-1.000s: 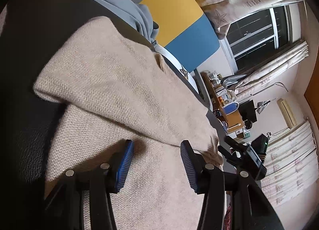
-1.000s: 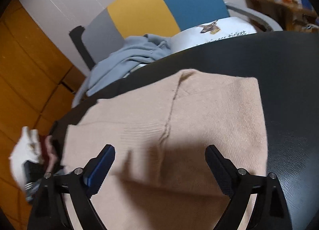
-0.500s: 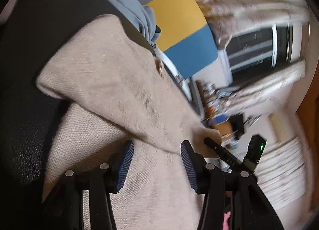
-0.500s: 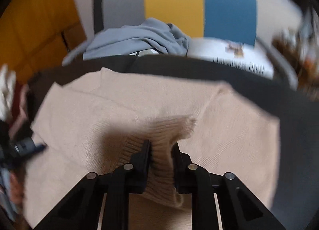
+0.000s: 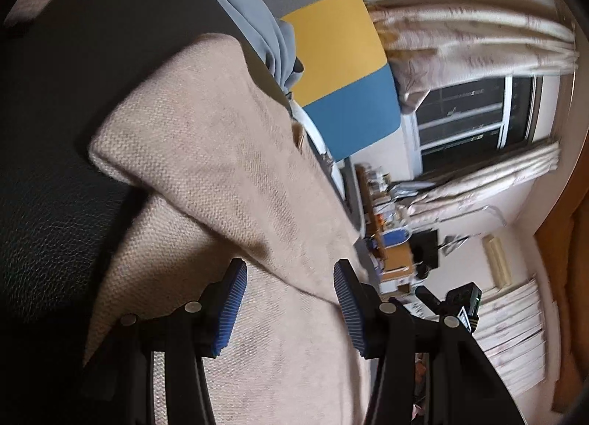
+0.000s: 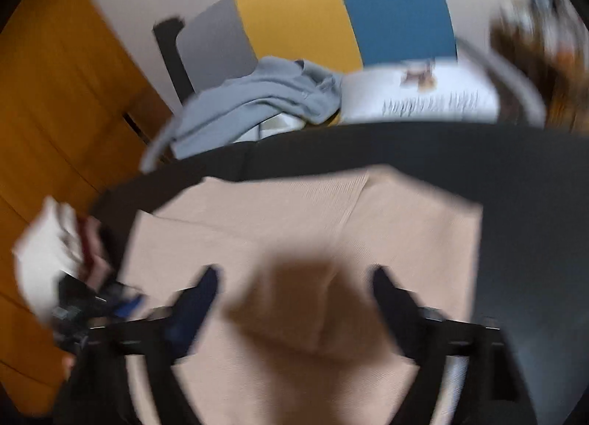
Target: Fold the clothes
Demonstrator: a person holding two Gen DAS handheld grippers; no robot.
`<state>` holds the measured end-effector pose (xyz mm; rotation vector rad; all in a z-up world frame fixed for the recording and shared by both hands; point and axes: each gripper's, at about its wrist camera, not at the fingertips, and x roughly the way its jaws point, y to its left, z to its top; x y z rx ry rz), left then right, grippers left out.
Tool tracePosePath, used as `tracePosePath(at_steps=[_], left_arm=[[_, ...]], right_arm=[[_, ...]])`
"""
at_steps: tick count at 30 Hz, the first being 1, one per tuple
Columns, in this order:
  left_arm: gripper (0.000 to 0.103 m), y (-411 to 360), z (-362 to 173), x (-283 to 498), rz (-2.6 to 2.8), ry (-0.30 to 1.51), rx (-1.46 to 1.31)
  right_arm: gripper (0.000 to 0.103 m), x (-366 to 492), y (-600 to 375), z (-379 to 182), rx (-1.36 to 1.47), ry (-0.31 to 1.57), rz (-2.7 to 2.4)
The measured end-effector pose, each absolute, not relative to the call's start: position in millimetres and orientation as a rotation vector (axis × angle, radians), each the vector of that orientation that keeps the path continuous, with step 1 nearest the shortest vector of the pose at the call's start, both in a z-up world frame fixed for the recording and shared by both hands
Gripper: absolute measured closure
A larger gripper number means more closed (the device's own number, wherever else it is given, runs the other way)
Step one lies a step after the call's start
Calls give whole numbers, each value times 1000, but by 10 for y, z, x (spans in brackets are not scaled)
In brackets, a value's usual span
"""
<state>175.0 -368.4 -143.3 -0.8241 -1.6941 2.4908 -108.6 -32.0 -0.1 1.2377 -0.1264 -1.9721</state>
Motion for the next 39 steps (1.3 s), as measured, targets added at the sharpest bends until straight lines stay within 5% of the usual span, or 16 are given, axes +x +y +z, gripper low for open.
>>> tracePosePath(at_steps=[7, 15, 18, 26, 33, 39], left_arm=[[53, -3634, -1400, 1696, 2537, -1619, -870], [53, -3599, -1377, 1658, 2568, -1561, -899], [53, -3606, -1377, 1652, 2558, -1565, -884], [54, -3663, -1393, 1636, 2520, -1604, -862], [54, -3766, -1463, 1700, 2431, -1754, -774], [50, -3826, -1476, 1631, 2410, -1822, -769]], right_arm=[[6, -1356, -365, -584, 1342, -426, -1921], [15, -995, -705, -545, 1269, 9, -2095], [87, -847, -837, -520, 1225, 189, -2150], [87, -568, -1031, -490, 1135, 584, -2230], [91, -564, -1020, -94, 1095, 480, -2192], [91, -808, -938, 258, 1119, 198, -2098]])
